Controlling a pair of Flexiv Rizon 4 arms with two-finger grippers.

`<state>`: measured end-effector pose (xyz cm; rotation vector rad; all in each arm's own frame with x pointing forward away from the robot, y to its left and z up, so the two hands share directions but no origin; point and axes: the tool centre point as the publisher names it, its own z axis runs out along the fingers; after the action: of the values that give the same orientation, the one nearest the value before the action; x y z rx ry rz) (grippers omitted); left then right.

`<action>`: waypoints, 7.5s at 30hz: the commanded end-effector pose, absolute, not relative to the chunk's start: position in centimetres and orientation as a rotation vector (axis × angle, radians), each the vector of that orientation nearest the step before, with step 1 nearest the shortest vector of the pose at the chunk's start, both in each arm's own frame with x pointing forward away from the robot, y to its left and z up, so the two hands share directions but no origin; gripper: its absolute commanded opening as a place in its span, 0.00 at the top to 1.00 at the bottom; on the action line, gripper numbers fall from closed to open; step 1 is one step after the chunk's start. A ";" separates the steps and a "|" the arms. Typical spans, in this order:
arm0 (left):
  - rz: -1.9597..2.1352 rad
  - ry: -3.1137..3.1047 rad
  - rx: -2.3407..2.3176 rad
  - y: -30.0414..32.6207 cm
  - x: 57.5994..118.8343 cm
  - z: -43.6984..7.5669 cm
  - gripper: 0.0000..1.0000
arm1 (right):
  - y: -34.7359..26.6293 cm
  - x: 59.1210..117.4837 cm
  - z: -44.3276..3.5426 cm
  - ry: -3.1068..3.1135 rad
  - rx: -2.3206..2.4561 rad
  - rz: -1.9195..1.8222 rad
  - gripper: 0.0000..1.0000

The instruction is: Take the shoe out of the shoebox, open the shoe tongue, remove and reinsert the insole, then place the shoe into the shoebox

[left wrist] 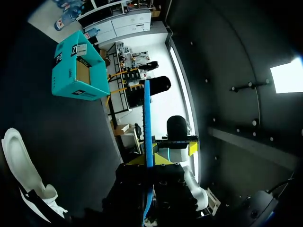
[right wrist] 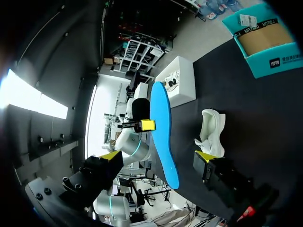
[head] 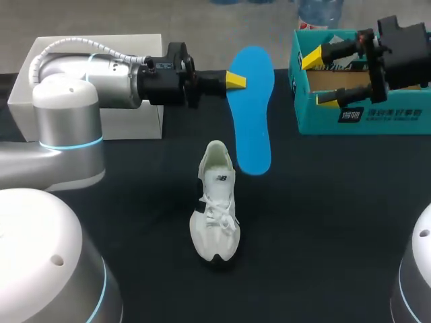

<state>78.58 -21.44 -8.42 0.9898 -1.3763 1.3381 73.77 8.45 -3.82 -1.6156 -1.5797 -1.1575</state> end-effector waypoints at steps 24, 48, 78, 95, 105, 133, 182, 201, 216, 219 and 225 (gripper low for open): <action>1.215 -1.335 1.113 -22.1 78.4 -9.6 1.00 | 11.4 73.6 -1.5 -1.707 -1.779 -0.870 0.00; 1.109 -1.304 1.165 -21.8 79.0 -9.7 1.00 | 16.3 75.5 -0.9 -2.053 -2.042 -0.366 0.00; 1.047 -1.246 1.185 -20.7 79.5 -9.7 1.00 | 18.5 75.5 -2.0 -2.120 -2.302 0.098 0.00; 1.059 -1.241 1.189 -20.6 79.9 -9.8 1.00 | 18.6 75.5 -2.7 -2.111 -2.311 0.016 0.00; 1.067 -1.231 1.195 -20.6 79.9 -10.0 1.00 | 18.6 75.5 -2.7 -2.111 -2.311 0.016 0.00; 1.053 -1.225 1.206 -19.7 79.7 -10.6 1.00 | 14.3 73.4 -5.1 -1.836 -1.703 -0.959 0.00; 1.770 -1.699 0.607 -18.4 79.2 -6.1 1.00 | 12.0 72.9 -10.7 -1.423 -1.281 -1.398 0.00; 2.113 -1.949 0.133 -18.4 79.4 -5.6 1.00 | 11.7 73.2 -10.7 -1.388 -1.194 -1.465 0.00; 2.148 -1.992 0.079 -18.2 79.6 -4.8 1.00 | 11.3 73.7 -10.9 -1.377 -1.166 -1.472 0.00; 2.148 -1.992 0.079 -18.2 79.6 -4.8 1.00 | 11.2 73.8 -10.7 -1.384 -1.164 -1.467 0.00; 2.299 -2.093 -0.167 -18.2 79.2 -4.6 1.00 | 10.8 73.8 -10.5 -1.379 -1.180 -1.464 0.00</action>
<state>79.49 -18.21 -4.73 0.0082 -2.0269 2.1812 73.85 10.80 -10.59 -1.1753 -1.3764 -1.4652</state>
